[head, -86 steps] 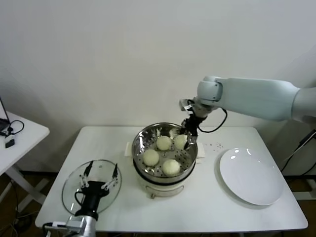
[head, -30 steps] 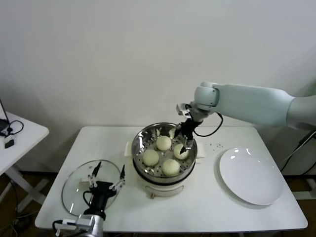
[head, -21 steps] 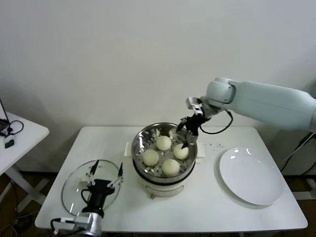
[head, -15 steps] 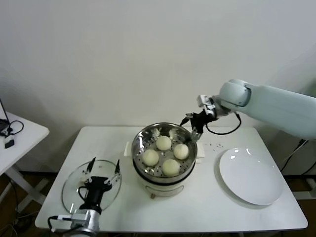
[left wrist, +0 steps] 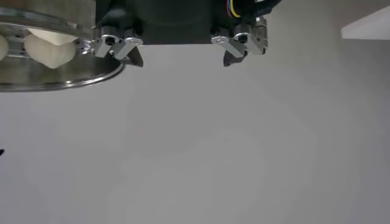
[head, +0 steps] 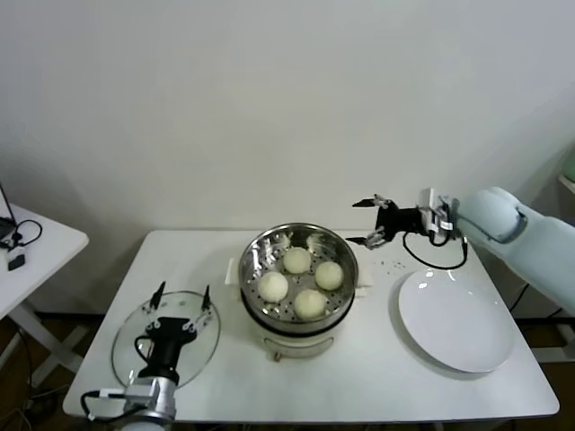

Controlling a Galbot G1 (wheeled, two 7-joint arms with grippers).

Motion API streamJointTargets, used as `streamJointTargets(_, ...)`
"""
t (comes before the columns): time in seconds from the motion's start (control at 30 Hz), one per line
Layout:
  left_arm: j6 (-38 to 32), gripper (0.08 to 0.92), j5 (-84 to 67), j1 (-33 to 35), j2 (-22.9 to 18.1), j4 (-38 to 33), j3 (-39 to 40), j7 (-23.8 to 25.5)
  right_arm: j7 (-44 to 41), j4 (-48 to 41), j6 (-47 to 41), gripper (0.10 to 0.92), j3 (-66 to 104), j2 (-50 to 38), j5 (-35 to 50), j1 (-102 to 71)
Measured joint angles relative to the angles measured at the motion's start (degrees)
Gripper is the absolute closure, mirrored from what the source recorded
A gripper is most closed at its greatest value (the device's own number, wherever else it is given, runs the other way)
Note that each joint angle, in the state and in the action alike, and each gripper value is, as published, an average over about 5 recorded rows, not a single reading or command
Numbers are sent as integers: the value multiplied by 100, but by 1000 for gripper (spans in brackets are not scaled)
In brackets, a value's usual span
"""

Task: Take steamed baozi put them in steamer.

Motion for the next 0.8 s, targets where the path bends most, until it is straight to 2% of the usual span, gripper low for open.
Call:
streamJointTargets(0.2, -5, 177, -7, -8, -23, 8, -52, -3, 667, 364, 301, 203, 2141, 265, -240, -2081)
streamJointTargets(0.43, -14, 177, -45, -50, -62, 92, -114, -1, 1267, 845, 720, 203, 4260, 1103, -578, -4253)
streamJointTargets(0.8, -17, 177, -171, -76, -100, 198, -280, 38, 1731, 1319, 1493, 203, 6165, 2796, -1165, -6753)
